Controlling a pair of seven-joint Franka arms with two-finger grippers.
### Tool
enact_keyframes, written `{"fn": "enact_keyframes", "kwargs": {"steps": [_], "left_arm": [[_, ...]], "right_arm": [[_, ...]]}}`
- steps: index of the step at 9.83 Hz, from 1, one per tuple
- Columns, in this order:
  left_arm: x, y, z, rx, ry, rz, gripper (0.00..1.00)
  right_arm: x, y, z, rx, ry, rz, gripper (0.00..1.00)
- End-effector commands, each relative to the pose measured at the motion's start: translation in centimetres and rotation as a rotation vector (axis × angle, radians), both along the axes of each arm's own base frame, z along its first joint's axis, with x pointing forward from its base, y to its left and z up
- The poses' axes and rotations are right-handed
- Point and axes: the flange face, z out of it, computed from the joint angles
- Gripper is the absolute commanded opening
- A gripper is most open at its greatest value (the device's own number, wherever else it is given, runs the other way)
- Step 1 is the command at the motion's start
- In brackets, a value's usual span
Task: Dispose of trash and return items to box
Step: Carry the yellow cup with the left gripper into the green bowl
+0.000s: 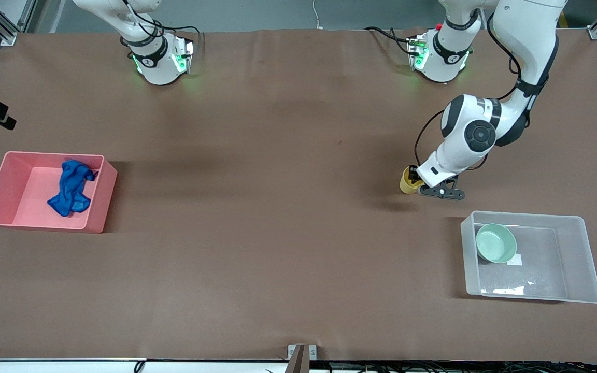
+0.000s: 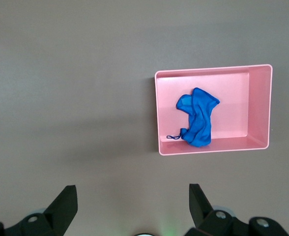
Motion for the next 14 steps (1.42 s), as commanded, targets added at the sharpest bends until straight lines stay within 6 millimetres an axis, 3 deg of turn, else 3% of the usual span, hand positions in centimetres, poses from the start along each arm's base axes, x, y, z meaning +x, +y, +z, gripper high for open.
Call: {"fn": "enact_keyframes", "kwargs": {"steps": [1, 3, 5, 7, 9, 11, 14], "left_arm": [[0.3, 0.0, -0.5, 0.007, -0.006, -0.019, 0.00], [0.5, 0.0, 1.7, 0.012, -0.023, -0.018, 0.00], [2.1, 0.9, 6.6, 0.025, -0.057, -0.013, 0.00], [7.7, 4.3, 12.7, 0.039, -0.073, 0.055, 0.00], [13.3, 9.4, 16.2, 0.012, -0.079, 0.074, 0.00], [17.1, 14.9, 15.7, -0.027, -0.107, 0.059, 0.01], [20.6, 21.8, 10.9, 0.009, -0.098, 0.005, 0.01]], "right_arm": [[-0.3, 0.0, 0.3, 0.003, 0.005, -0.003, 1.00], [-0.3, 0.0, 0.3, 0.005, 0.004, -0.005, 1.00], [-0.3, 0.0, 0.4, 0.005, 0.003, -0.003, 1.00], [-0.3, 0.0, 0.4, 0.006, 0.003, -0.004, 1.00], [-0.3, 0.1, 0.4, 0.006, 0.003, -0.003, 1.00], [-0.3, 0.0, 0.4, 0.006, 0.003, -0.004, 1.00], [-0.3, 0.1, 0.4, 0.006, 0.003, -0.001, 1.00]]}}
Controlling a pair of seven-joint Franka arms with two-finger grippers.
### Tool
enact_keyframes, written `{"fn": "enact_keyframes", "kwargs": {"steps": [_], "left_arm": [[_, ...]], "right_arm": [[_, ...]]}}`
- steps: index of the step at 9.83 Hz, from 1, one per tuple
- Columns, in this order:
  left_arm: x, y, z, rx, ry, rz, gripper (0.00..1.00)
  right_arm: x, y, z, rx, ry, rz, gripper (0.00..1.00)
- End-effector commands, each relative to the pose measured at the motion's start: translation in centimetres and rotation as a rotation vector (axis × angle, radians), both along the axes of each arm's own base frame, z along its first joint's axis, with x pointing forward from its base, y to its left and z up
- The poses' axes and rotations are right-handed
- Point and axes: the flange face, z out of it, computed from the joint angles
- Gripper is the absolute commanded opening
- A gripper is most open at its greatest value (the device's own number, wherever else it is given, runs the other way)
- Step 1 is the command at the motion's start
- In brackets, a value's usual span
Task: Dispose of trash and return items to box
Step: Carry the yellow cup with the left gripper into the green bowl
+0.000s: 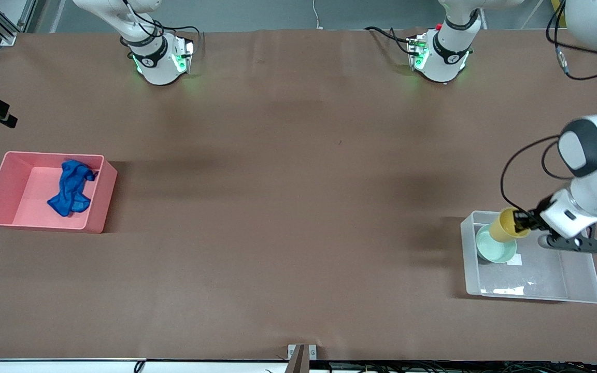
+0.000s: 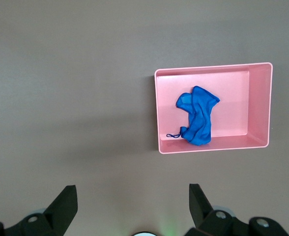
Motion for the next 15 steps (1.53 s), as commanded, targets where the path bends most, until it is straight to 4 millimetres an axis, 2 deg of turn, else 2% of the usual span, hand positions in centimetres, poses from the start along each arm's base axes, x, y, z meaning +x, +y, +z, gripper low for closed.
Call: {"fn": "enact_keyframes", "kwargs": {"steps": [1, 5, 6, 8, 9, 10, 12, 13, 14, 15], "left_arm": [[2.3, 1.6, -6.1, -0.016, 0.050, -0.026, 0.01], [1.2, 2.2, -12.1, -0.003, 0.119, -0.018, 0.06], [1.0, 2.7, -12.6, -0.003, 0.127, -0.011, 0.11], [0.9, 2.7, -12.3, -0.003, 0.124, -0.011, 0.94], [1.2, 2.5, -10.6, -0.005, 0.106, -0.003, 1.00], [1.7, 1.5, -6.6, -0.010, 0.048, -0.009, 1.00], [0.9, 0.3, 4.0, -0.018, -0.036, -0.013, 1.00], [-0.3, -0.6, 8.9, -0.019, -0.057, -0.003, 1.00], [-2.4, -2.6, 13.8, 0.004, -0.043, -0.001, 1.00], [-4.4, -3.8, 17.2, 0.011, -0.021, 0.035, 1.00]], "right_arm": [[-0.3, 0.1, 0.4, 0.006, 0.000, -0.001, 1.00], [-0.3, 0.1, 0.3, 0.006, 0.001, 0.000, 1.00], [-0.3, 0.1, 0.4, 0.006, 0.001, 0.000, 1.00], [-0.3, 0.0, 0.3, 0.006, 0.003, -0.003, 1.00], [-0.3, 0.1, 0.3, 0.006, 0.003, -0.001, 1.00], [-0.3, 0.1, 0.3, 0.006, 0.003, -0.001, 1.00], [-0.3, 0.0, 0.3, 0.006, 0.003, -0.003, 1.00], [-0.3, 0.1, 0.3, 0.006, 0.003, -0.001, 1.00], [-0.3, 0.0, 0.3, 0.006, 0.003, -0.003, 1.00], [-0.3, 0.0, 0.3, 0.006, 0.003, -0.003, 1.00]]}}
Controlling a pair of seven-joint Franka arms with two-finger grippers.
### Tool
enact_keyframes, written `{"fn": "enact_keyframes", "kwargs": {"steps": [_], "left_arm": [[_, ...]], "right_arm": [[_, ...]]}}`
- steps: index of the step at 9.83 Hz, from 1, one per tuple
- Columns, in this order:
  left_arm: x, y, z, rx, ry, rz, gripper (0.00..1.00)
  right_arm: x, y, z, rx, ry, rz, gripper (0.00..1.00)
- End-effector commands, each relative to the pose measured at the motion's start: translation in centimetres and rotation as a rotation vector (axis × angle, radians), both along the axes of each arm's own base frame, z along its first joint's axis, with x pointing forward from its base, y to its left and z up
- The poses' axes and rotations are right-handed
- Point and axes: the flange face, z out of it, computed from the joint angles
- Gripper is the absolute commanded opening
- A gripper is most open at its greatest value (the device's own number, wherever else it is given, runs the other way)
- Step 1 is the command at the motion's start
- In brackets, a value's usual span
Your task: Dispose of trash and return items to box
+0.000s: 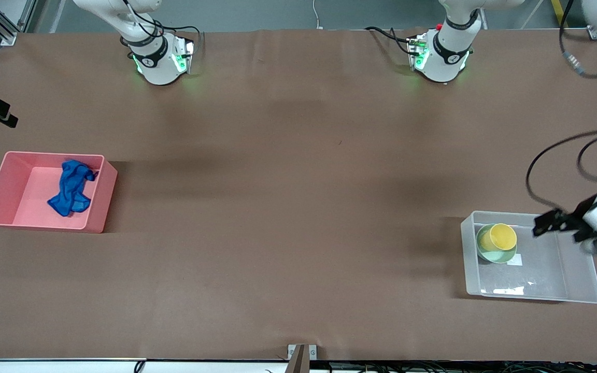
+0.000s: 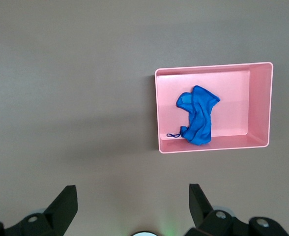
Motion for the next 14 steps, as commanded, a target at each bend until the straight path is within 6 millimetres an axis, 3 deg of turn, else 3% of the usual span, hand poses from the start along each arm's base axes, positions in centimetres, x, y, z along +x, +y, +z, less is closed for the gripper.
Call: {"fn": "enact_keyframes", "kwargs": {"steps": [1, 3, 4, 6, 10, 14], "left_arm": [[-4.8, -2.9, 5.2, 0.004, 0.042, 0.043, 1.00], [-7.7, -4.6, 10.7, -0.018, 0.031, 0.137, 1.00], [-9.8, -6.4, 12.7, -0.017, 0.077, 0.110, 1.00], [-13.4, -7.1, 16.4, -0.004, 0.069, 0.091, 1.00], [-15.6, -8.1, 16.0, 0.029, 0.101, 0.059, 1.00], [-12.6, -7.9, 14.6, 0.028, 0.121, 0.063, 1.00]], "right_arm": [[-0.3, -0.1, 0.3, 0.006, 0.001, -0.002, 1.00], [-0.3, -0.1, 0.3, 0.006, 0.001, 0.001, 1.00], [-0.3, -0.1, 0.3, 0.006, 0.001, 0.002, 1.00], [-0.3, -0.2, 0.3, 0.006, 0.001, 0.001, 1.00], [-0.3, -0.2, 0.2, 0.007, 0.002, 0.001, 1.00], [-0.3, -0.1, 0.2, 0.007, 0.002, 0.002, 1.00]]}}
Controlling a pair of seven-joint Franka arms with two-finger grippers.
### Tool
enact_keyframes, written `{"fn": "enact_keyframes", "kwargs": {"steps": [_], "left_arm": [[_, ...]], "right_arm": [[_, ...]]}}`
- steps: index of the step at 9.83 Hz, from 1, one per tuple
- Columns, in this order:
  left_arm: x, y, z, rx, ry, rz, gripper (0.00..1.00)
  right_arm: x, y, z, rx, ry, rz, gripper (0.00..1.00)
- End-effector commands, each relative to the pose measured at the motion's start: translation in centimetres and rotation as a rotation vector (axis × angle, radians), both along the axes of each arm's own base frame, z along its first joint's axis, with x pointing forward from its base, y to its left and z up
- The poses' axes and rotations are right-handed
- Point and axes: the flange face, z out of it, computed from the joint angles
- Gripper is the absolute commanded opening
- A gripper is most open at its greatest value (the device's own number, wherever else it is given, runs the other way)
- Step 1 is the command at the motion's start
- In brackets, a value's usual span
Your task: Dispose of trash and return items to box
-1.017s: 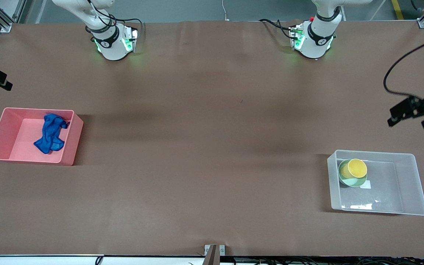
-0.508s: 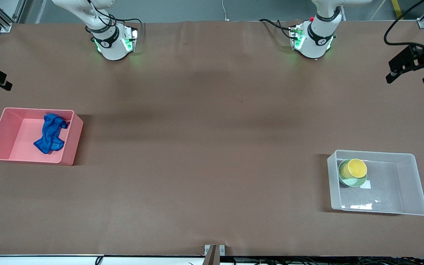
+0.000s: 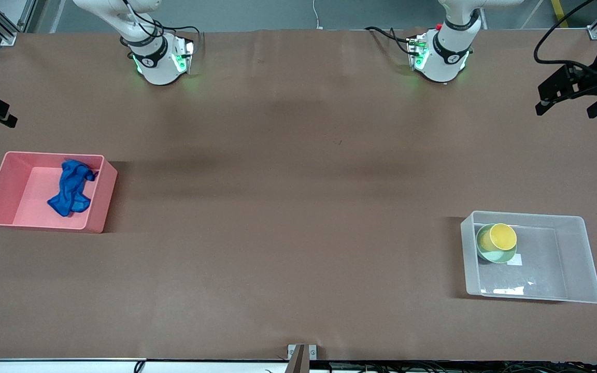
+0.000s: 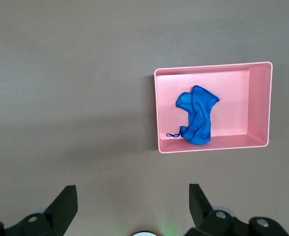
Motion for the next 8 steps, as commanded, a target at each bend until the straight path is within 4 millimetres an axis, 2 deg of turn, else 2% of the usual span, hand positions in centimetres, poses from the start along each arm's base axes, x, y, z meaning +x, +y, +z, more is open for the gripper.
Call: {"fn": "enact_keyframes", "kwargs": {"steps": [1, 8], "left_arm": [[1.93, 0.37, -2.66, 0.021, 0.051, 0.001, 1.00], [2.03, 0.22, -3.32, 0.024, 0.063, 0.002, 1.00]], "right_arm": [[-0.31, -0.06, 0.25, 0.007, 0.002, 0.001, 1.00], [-0.31, -0.06, 0.25, 0.007, 0.002, 0.001, 1.00]]}}
